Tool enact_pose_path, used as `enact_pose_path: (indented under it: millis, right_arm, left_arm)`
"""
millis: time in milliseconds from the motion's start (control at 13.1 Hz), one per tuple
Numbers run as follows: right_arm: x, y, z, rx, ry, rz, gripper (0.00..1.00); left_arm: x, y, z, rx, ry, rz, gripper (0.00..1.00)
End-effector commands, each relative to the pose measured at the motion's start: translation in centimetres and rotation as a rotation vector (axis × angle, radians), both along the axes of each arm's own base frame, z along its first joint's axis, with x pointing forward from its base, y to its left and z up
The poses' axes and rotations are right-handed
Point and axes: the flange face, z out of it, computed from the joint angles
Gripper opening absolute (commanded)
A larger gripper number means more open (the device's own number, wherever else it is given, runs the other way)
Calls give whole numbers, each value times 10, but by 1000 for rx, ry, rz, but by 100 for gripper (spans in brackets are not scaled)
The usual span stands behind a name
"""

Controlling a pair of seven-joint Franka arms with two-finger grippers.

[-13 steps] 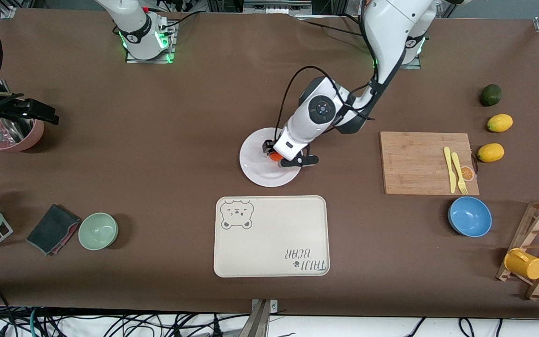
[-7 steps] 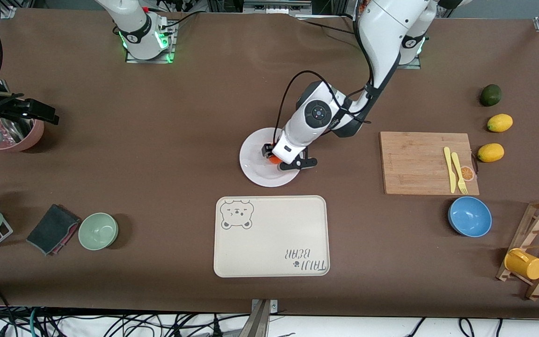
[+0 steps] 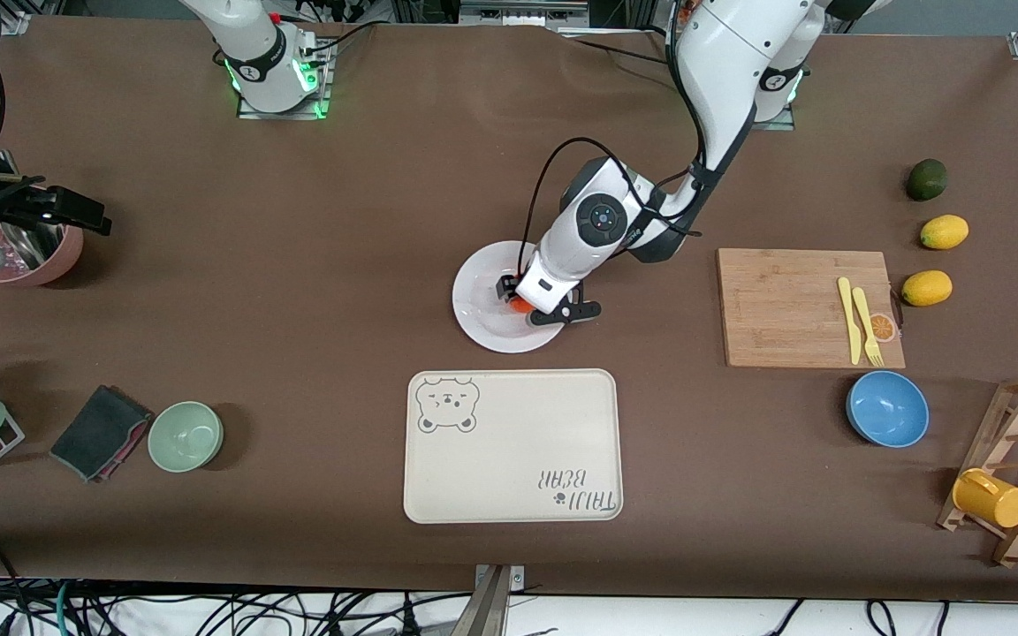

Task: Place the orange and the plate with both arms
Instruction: 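Lower the orange onto the white plate and open the left gripper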

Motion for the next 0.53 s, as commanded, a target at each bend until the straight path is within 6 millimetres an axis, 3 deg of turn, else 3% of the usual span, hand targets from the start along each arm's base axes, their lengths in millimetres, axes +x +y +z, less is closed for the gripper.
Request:
enact_pose_path:
  millis: [0,152,457]
  right_arm:
    - [-4,-1,2,-3,4,-4,100]
    - [-4,-1,2,-3,3,-4,100]
    - [-4,-1,2,-3,4,-4,100]
  left_arm:
    - [3,-4,6,-7,-4,13,86]
    - [4,-3,8,-9,-7,15,97]
    - [8,0,19,-15,-20,19,100]
